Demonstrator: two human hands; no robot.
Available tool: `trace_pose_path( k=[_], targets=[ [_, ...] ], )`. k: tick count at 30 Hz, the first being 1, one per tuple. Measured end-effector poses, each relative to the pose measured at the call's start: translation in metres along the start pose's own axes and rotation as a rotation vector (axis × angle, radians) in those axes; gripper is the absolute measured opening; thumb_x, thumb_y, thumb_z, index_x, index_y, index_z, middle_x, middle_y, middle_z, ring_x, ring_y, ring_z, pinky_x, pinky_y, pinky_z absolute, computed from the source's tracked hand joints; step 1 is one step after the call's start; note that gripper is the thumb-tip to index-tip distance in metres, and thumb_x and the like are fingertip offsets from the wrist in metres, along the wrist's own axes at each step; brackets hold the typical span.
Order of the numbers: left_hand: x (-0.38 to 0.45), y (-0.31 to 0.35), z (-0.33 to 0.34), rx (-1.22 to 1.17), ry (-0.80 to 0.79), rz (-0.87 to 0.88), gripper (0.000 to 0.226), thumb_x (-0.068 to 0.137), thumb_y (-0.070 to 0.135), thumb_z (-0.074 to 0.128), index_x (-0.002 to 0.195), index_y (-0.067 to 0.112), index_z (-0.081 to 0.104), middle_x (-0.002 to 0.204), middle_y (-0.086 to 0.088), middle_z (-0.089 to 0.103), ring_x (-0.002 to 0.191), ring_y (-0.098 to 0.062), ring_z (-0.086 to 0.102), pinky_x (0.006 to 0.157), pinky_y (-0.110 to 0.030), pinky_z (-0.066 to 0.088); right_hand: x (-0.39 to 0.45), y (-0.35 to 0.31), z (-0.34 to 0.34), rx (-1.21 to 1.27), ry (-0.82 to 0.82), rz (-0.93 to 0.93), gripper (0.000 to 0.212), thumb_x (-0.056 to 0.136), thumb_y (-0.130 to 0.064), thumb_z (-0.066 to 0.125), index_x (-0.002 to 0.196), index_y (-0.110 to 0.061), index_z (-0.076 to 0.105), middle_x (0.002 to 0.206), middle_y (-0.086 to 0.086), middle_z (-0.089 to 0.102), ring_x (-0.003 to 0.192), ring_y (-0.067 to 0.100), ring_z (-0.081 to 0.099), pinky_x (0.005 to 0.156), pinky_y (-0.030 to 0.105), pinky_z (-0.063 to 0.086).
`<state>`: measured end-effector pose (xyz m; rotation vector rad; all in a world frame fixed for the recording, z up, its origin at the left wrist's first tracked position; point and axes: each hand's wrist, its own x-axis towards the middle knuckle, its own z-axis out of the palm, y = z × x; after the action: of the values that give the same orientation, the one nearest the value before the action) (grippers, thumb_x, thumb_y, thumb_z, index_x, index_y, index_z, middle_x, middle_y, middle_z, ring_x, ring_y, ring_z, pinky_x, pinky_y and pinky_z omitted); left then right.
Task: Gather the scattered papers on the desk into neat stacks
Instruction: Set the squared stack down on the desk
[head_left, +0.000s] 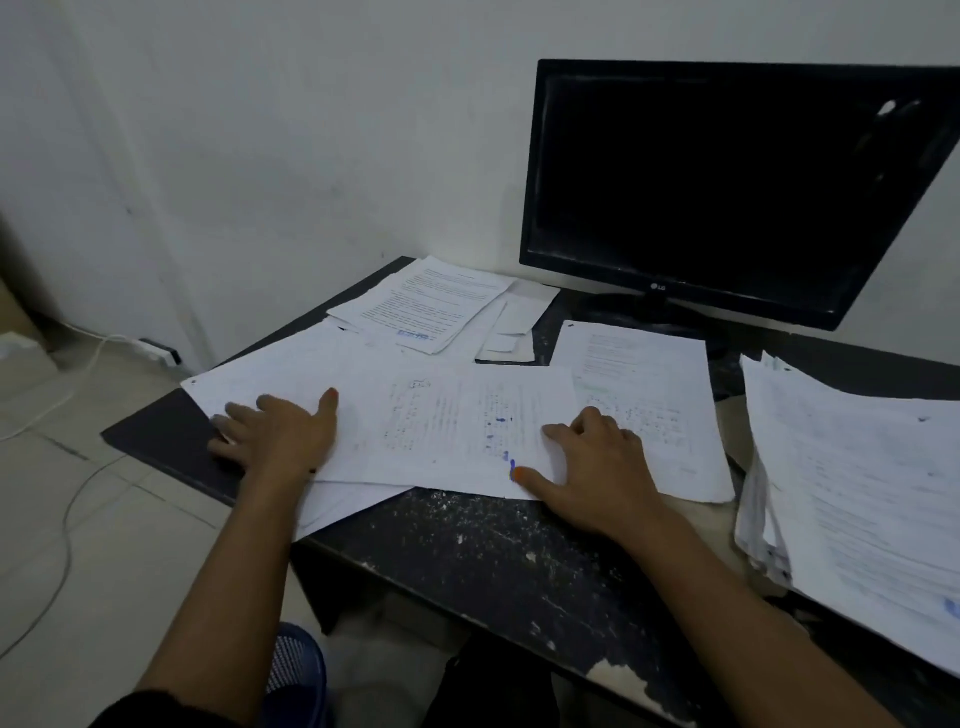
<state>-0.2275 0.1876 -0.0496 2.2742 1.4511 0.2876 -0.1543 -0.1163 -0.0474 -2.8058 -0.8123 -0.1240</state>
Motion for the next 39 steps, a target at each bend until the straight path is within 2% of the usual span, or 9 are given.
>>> trace_pose_path(
  k=[4, 10, 13, 18, 21, 25, 31, 35, 39],
  targets=[
    [-0.004, 0.001, -0.006, -0.216, 0.059, 0.129, 0.078, 0.094, 0.063, 0.038, 0.144, 0.003, 0.035, 0.148, -0.021, 0.038, 0.138, -0.040, 0.029, 0.113, -0.053, 0.016, 0.001, -0.014, 0.003, -0.034, -0.013, -0.057, 0.078, 0.081, -0.081, 0.033, 0.138, -0.029, 0.043, 0.126, -0.001, 0.042, 0.119, 0.020, 0.041, 0.110, 0.048, 0.021],
    [-0.004, 0.001, -0.024, -0.718, 0.159, 0.049, 0.063, 0.089, 0.052, 0.058, 0.130, 0.005, 0.051, 0.132, -0.009, 0.050, 0.117, -0.028, 0.053, 0.097, -0.044, 0.047, 0.021, -0.043, 0.008, -0.214, -0.028, 0.071, 0.081, 0.086, -0.078, 0.020, 0.133, -0.019, 0.048, 0.140, 0.009, 0.039, 0.128, 0.032, 0.033, 0.104, 0.055, 0.017],
    [-0.009, -0.001, -0.027, -0.799, 0.112, 0.052, 0.048, 0.089, 0.036, 0.066, 0.120, 0.000, 0.056, 0.119, -0.007, 0.058, 0.100, -0.021, 0.059, 0.080, -0.033, 0.048, 0.026, -0.053, 0.007, -0.174, 0.028, 0.090, 0.084, 0.086, -0.078, 0.016, 0.125, -0.016, 0.056, 0.136, 0.010, 0.046, 0.124, 0.031, 0.039, 0.104, 0.055, 0.015],
    [-0.014, 0.000, -0.036, -1.005, -0.073, -0.052, 0.063, 0.084, 0.020, 0.076, 0.134, 0.001, 0.044, 0.116, -0.003, 0.051, 0.097, -0.021, 0.052, 0.081, -0.031, 0.042, 0.021, -0.044, 0.007, 0.167, 0.128, -0.100, 0.059, 0.093, -0.066, 0.033, 0.134, -0.028, 0.050, 0.127, -0.004, 0.058, 0.120, 0.018, 0.049, 0.104, 0.042, 0.028],
    [-0.017, 0.001, -0.039, -0.980, -0.223, -0.030, 0.047, 0.081, 0.009, 0.078, 0.120, 0.000, 0.053, 0.113, -0.011, 0.058, 0.078, -0.023, 0.057, 0.066, -0.032, 0.046, 0.021, -0.022, 0.007, 0.096, 0.044, 0.088, 0.076, 0.090, -0.070, 0.032, 0.149, -0.023, 0.027, 0.151, 0.007, 0.035, 0.140, 0.028, 0.027, 0.113, 0.050, 0.020],
    [-0.023, 0.003, -0.032, -0.974, -0.310, 0.047, 0.043, 0.079, -0.008, 0.072, 0.120, -0.007, 0.057, 0.117, -0.019, 0.063, 0.087, -0.029, 0.059, 0.075, -0.036, 0.046, 0.023, -0.004, 0.010, 0.077, -0.149, 0.321, 0.090, 0.089, -0.075, 0.019, 0.154, -0.017, 0.003, 0.161, 0.015, 0.001, 0.147, 0.041, -0.004, 0.115, 0.062, -0.004],
    [-0.030, 0.012, -0.046, -1.228, -0.129, 0.199, 0.044, 0.087, 0.005, 0.069, 0.129, 0.008, 0.057, 0.116, -0.003, 0.066, 0.101, -0.022, 0.066, 0.090, -0.039, 0.053, 0.020, -0.002, 0.008, 0.190, -0.030, 0.135, 0.081, 0.091, -0.072, 0.020, 0.153, -0.021, 0.015, 0.157, 0.004, 0.027, 0.143, 0.028, 0.024, 0.116, 0.054, 0.013],
    [-0.027, 0.036, -0.070, -1.448, -0.067, 0.219, 0.041, 0.087, 0.003, 0.068, 0.127, 0.005, 0.059, 0.106, 0.004, 0.068, 0.091, -0.010, 0.069, 0.080, -0.026, 0.058, 0.019, -0.002, 0.002, 0.359, -0.017, 0.055, 0.083, 0.089, -0.073, 0.026, 0.154, -0.023, 0.014, 0.155, 0.001, 0.033, 0.138, 0.023, 0.035, 0.115, 0.047, 0.024],
    [-0.034, 0.071, -0.082, -1.602, -0.182, 0.267, 0.032, 0.091, 0.003, 0.063, 0.123, 0.003, 0.060, 0.104, 0.003, 0.067, 0.078, -0.003, 0.070, 0.064, -0.016, 0.055, 0.021, -0.001, -0.009, 0.845, 0.060, 0.159, 0.074, 0.092, -0.067, 0.028, 0.152, -0.024, 0.024, 0.149, 0.002, 0.043, 0.130, 0.019, 0.046, 0.110, 0.038, 0.033]
  ],
)
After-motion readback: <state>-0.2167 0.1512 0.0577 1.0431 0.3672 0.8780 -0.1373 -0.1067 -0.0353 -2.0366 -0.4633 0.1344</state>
